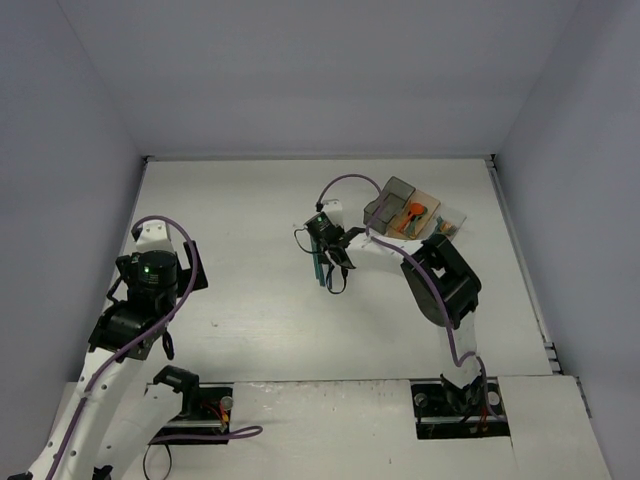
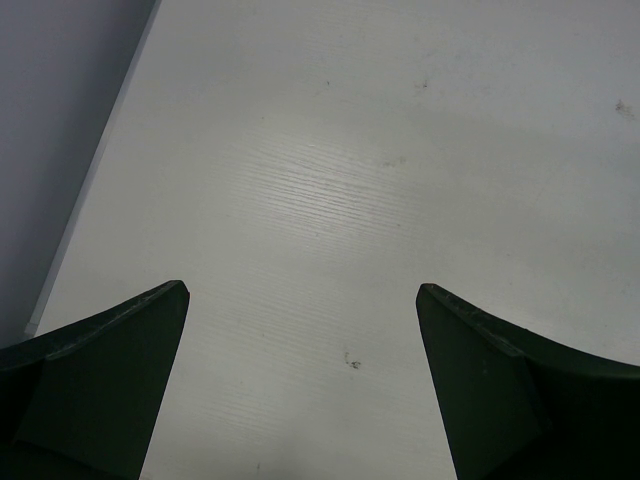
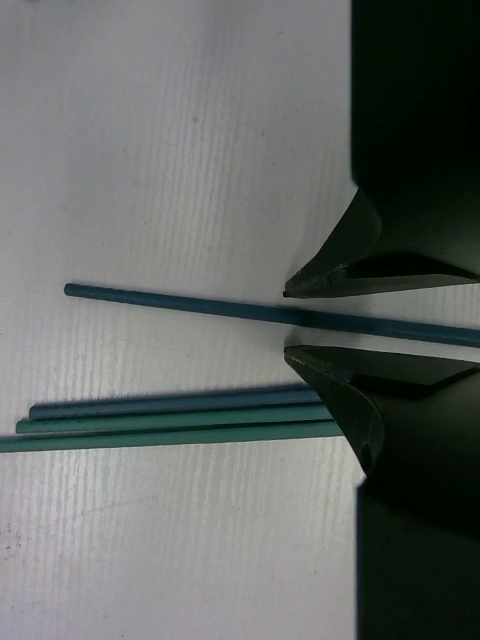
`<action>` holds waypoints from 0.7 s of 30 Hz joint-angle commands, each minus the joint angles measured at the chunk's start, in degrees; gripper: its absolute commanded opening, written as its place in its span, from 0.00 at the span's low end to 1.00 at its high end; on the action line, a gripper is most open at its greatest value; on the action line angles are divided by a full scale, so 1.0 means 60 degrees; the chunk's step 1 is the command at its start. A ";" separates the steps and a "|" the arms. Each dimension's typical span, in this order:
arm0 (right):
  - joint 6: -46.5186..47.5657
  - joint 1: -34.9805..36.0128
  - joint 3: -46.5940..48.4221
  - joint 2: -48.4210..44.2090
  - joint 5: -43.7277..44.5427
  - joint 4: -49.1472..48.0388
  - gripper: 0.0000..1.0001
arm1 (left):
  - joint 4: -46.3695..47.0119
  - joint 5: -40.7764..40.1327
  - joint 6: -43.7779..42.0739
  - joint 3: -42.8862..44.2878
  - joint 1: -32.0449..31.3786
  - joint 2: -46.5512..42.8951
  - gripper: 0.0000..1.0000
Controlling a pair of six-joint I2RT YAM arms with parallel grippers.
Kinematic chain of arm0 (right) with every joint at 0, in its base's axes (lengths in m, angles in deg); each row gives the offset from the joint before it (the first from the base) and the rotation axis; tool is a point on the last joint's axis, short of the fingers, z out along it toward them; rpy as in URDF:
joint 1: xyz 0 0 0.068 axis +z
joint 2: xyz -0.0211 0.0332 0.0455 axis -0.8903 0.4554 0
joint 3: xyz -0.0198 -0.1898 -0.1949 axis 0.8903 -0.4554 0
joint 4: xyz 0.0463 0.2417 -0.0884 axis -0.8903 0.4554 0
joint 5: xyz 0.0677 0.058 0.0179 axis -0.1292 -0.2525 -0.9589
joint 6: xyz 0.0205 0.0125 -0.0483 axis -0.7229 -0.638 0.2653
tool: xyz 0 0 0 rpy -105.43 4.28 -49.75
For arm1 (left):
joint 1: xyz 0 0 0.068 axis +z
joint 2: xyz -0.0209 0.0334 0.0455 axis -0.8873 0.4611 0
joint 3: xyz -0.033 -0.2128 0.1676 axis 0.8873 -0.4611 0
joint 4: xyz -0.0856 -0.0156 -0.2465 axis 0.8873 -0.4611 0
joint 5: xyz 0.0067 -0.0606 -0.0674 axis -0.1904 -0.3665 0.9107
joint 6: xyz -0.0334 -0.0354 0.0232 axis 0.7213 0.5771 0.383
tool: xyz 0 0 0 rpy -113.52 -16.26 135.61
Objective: Sort the eating utensils into containers
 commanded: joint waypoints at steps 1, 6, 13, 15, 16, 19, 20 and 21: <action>-0.0283 0.0111 -0.0455 -0.0267 0.0406 -0.0131 0.12 | 0.0364 -0.0017 0.0065 0.0100 -0.0032 0.0057 0.97; -0.0196 0.0111 -0.0493 -0.0820 0.0443 -0.0104 0.00 | 0.0351 0.0014 0.0065 0.0087 -0.0032 0.0086 0.97; -0.0137 -0.0103 0.0131 -0.1955 0.0567 -0.0061 0.00 | 0.0351 0.0029 0.0080 0.0100 -0.0046 0.0087 0.97; -0.0158 -0.0357 0.0379 -0.2207 0.0576 0.0021 0.00 | 0.0349 0.0043 0.0092 0.0100 -0.0046 0.0099 0.97; -0.0184 -0.0533 0.0494 -0.2287 0.0523 0.0048 0.00 | 0.0340 0.0043 0.0083 0.0100 -0.0046 0.0090 0.97; -0.0299 -0.1316 0.0762 -0.2364 0.0242 0.0059 0.00 | 0.0347 0.0054 0.0080 0.0100 -0.0057 0.0087 0.97; -0.0417 -0.1552 0.0821 -0.2364 0.0149 0.0059 0.00 | 0.0351 0.0051 0.0080 0.0100 -0.0061 0.0087 0.97; -0.0526 -0.1806 0.0854 -0.2364 0.0072 0.0059 0.00 | 0.0351 0.0048 0.0080 0.0095 -0.0061 0.0082 0.97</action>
